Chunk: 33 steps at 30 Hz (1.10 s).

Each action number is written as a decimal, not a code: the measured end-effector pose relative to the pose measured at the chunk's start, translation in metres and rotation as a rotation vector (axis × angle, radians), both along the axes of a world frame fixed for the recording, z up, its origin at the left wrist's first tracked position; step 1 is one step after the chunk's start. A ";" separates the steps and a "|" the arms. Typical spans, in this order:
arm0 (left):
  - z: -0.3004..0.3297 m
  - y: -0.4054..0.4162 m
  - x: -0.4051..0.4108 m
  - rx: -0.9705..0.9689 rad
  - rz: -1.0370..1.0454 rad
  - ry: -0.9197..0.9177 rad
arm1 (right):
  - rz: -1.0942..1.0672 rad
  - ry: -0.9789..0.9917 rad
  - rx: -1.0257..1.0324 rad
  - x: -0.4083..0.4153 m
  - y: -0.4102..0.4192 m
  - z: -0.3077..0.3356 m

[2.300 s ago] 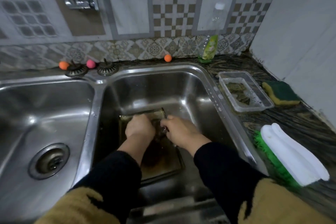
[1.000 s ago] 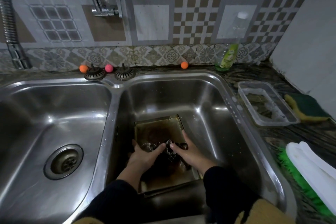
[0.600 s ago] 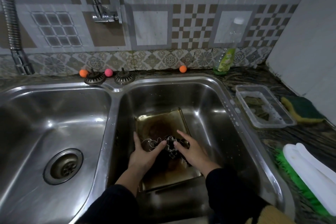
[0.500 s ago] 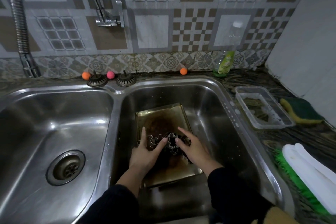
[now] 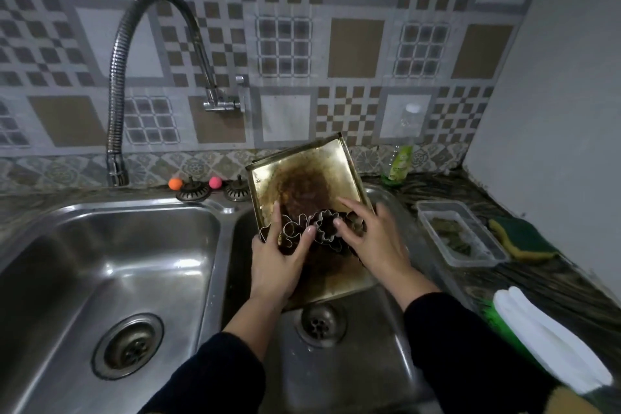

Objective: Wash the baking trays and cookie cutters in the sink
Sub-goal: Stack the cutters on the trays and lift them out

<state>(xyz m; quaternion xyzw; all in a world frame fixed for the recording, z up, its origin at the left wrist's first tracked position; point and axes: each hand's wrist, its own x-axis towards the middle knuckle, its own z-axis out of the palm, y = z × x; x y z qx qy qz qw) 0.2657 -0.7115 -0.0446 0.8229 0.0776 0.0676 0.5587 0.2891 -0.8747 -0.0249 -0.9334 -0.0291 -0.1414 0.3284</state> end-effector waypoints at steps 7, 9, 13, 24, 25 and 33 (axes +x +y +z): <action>0.046 -0.014 0.006 -0.125 0.012 -0.297 | 0.008 -0.274 -0.197 -0.001 -0.008 0.076; 0.059 -0.018 0.007 -0.141 0.011 -0.327 | 0.000 -0.315 -0.242 -0.003 -0.009 0.096; 0.084 -0.023 0.012 -0.171 0.013 -0.410 | -0.012 -0.391 -0.277 -0.006 -0.010 0.127; 0.112 -0.026 0.016 -0.192 0.023 -0.596 | -0.035 -0.500 -0.369 -0.015 -0.009 0.170; 0.113 -0.026 0.015 -0.195 0.025 -0.608 | -0.033 -0.511 -0.376 -0.016 -0.009 0.171; 0.116 -0.022 0.007 -0.213 0.044 -0.606 | -0.025 -0.524 -0.404 -0.023 -0.003 0.176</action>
